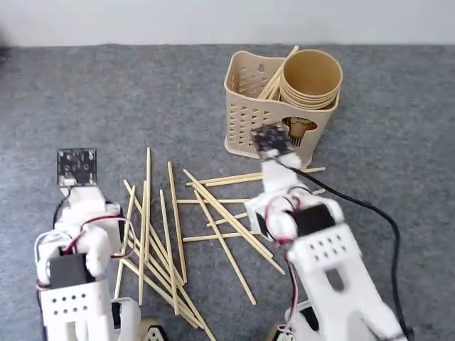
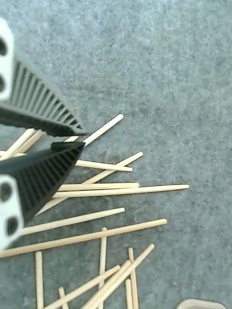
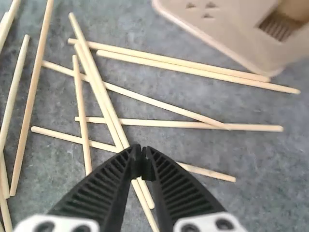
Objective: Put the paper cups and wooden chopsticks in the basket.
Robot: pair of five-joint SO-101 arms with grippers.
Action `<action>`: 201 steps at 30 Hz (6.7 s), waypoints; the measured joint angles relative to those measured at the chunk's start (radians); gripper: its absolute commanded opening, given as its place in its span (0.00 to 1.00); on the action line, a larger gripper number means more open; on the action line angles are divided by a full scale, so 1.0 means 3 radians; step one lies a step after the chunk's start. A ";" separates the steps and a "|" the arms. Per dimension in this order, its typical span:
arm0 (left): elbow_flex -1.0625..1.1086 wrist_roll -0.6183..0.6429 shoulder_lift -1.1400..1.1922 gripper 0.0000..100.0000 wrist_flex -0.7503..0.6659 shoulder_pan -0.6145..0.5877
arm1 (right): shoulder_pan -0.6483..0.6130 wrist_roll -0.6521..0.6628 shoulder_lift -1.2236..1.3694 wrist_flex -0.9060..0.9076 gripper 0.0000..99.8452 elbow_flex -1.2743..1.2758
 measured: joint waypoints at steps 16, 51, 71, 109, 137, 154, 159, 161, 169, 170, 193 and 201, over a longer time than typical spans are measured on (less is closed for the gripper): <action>0.1100 0.0000 -0.1453 0.02 -0.0066 0.0000 | -0.0573 0.0061 0.1928 -0.0604 0.15 -0.0813; 0.1263 -0.0010 -0.1969 0.02 0.0072 0.0000 | -0.0696 0.0266 0.2731 -0.0701 0.11 -0.1309; 0.1263 -0.0010 -0.1969 0.02 0.0072 0.0000 | -0.0864 0.0266 0.2731 0.0164 0.11 -0.1800; 0.1263 -0.0010 -0.1969 0.02 0.0113 0.0000 | -0.0890 0.0271 0.3442 0.0404 0.01 -0.2435; 0.1263 -0.0010 -0.1969 0.02 0.0113 0.0000 | 0.0292 0.0271 0.1780 -0.0148 0.01 -0.3780; 0.1299 -0.0010 -0.1969 0.02 0.0113 0.0000 | 0.0701 -0.0123 0.2424 -0.1990 0.01 -0.3810; 0.1299 -0.0010 -0.1969 0.02 0.0113 0.0000 | 0.0742 -0.0133 0.2675 -0.2138 0.01 -0.3810; 0.1299 -0.0010 -0.1969 0.02 0.0113 0.0000 | 0.0742 -0.0133 0.2752 -0.2138 0.02 -0.3810; 0.1299 -0.0010 -0.1969 0.02 0.0113 0.0000 | 0.0675 -0.0133 0.2813 -0.1463 0.26 -0.3810; 0.1299 -0.0010 -0.1969 0.02 0.0113 0.0000 | 0.0650 -0.0133 0.2782 -0.1340 0.26 -0.3810; 0.1299 -0.0010 -0.1969 0.02 0.0113 0.0000 | 0.0256 -0.0578 0.1632 0.1841 0.02 -0.3810; 0.1299 -0.0010 -0.1974 0.02 0.0113 0.0000 | 0.0251 -0.0624 0.1524 0.2184 0.02 -0.3416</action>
